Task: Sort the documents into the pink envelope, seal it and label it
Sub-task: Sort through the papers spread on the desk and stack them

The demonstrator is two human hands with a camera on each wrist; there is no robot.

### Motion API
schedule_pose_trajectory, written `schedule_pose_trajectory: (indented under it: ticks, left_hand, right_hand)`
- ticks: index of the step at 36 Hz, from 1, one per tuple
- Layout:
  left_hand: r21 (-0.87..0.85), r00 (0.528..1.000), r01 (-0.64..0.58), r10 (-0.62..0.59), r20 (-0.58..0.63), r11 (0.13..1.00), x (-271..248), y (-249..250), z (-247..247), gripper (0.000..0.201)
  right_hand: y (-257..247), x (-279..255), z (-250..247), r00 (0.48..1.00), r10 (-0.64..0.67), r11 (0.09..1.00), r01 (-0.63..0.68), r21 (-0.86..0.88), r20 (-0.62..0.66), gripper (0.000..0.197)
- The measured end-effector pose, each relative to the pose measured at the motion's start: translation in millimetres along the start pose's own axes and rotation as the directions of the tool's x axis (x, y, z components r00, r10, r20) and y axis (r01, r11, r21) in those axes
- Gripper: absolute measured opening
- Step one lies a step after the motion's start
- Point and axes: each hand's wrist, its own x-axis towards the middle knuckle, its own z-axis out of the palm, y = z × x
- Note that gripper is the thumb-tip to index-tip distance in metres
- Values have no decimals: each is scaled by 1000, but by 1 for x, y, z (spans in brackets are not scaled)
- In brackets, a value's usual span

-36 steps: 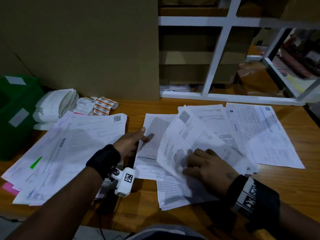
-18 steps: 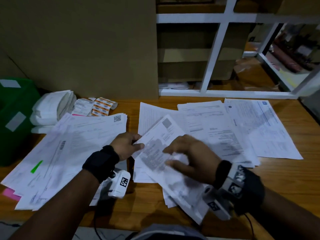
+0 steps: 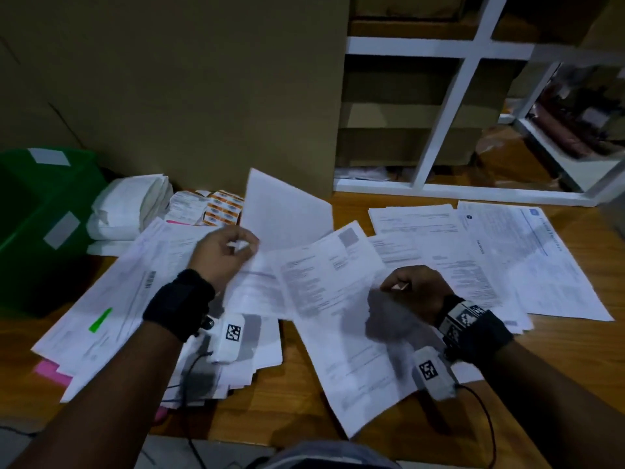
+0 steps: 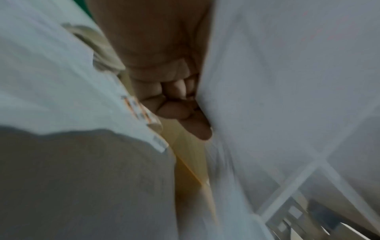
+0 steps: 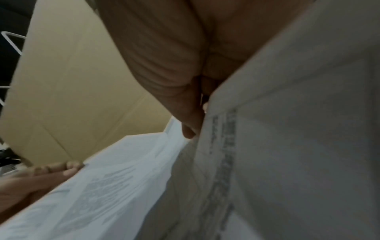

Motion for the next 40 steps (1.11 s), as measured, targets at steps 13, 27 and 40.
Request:
schedule_pose_trajectory:
  ticks: [13, 27, 40]
  left_hand:
    - [531, 902, -415, 413, 130, 739, 37, 79, -20, 44]
    - [599, 715, -694, 476, 512, 399, 34, 137, 8, 37]
    - [293, 976, 121, -59, -212, 948, 18, 98, 45, 31]
  right_hand:
    - [-106, -5, -24, 908, -332, 909, 236, -343, -256, 22]
    - [-170, 52, -95, 859, -479, 482, 431, -763, 183, 25]
    - [-59, 56, -162, 945, -72, 967, 144, 209, -319, 14]
